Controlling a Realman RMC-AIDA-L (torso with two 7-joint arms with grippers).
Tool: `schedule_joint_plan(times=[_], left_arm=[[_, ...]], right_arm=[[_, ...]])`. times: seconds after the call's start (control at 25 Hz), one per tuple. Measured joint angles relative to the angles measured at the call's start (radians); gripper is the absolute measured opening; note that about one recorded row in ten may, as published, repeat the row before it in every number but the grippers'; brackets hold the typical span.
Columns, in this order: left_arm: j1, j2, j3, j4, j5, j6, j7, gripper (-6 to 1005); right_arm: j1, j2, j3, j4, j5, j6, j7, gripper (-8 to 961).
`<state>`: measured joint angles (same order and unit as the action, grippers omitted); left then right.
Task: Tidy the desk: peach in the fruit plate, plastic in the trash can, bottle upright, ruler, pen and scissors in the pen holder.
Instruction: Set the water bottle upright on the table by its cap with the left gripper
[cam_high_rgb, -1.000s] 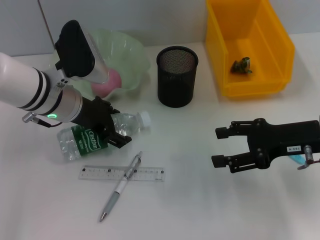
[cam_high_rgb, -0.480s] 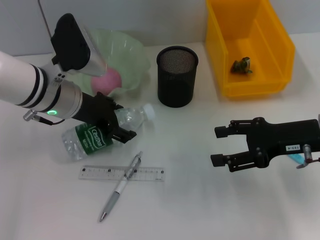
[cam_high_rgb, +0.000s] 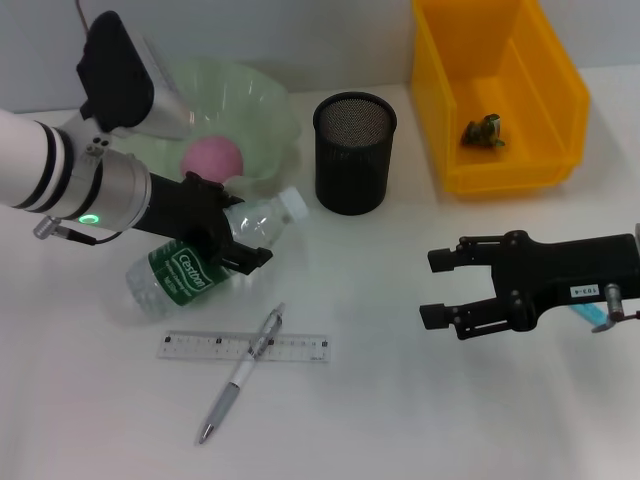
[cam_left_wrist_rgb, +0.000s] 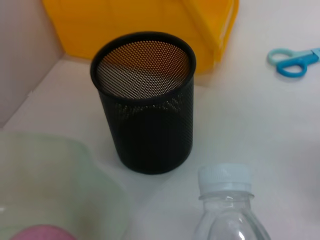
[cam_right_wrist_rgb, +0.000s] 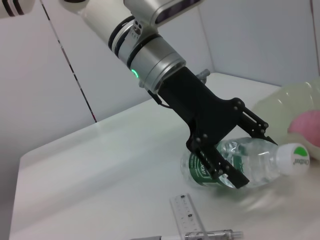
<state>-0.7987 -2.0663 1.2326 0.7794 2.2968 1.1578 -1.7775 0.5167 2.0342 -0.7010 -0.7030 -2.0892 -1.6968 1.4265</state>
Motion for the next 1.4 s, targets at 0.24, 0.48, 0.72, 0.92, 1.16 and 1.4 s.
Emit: schedule_joint_plan(times=[0.24, 0.48, 0.72, 0.92, 1.16, 1.4], left_arm=[[0.034, 0.001, -0.024, 0.056, -0.021, 0.025, -0.002, 784], [0.071, 0.003, -0.036, 0.105, -0.062, 0.038, 0.008, 783], [0.112, 0.003, -0.036, 0.165, -0.089, 0.043, 0.008, 782], [0.132, 0.003, -0.054, 0.187, -0.113, 0.047, 0.009, 783], [0.151, 0.003, -0.062, 0.194, -0.134, 0.048, 0.012, 774], [0.178, 0.004, -0.066, 0.211, -0.18, 0.049, 0.035, 762]], right_arm=[[0.002, 0.003, -0.002, -0.008, 0.0, -0.003, 0.006, 842], [0.008, 0.003, -0.003, -0.019, 0.0, -0.004, 0.013, 842], [0.01, 0.004, -0.011, -0.033, 0.0, -0.007, 0.027, 842], [0.01, 0.006, -0.014, -0.039, 0.0, -0.008, 0.034, 842], [0.009, 0.006, -0.014, -0.042, 0.0, -0.013, 0.035, 842], [0.008, 0.006, -0.014, -0.043, 0.0, -0.014, 0.035, 842]])
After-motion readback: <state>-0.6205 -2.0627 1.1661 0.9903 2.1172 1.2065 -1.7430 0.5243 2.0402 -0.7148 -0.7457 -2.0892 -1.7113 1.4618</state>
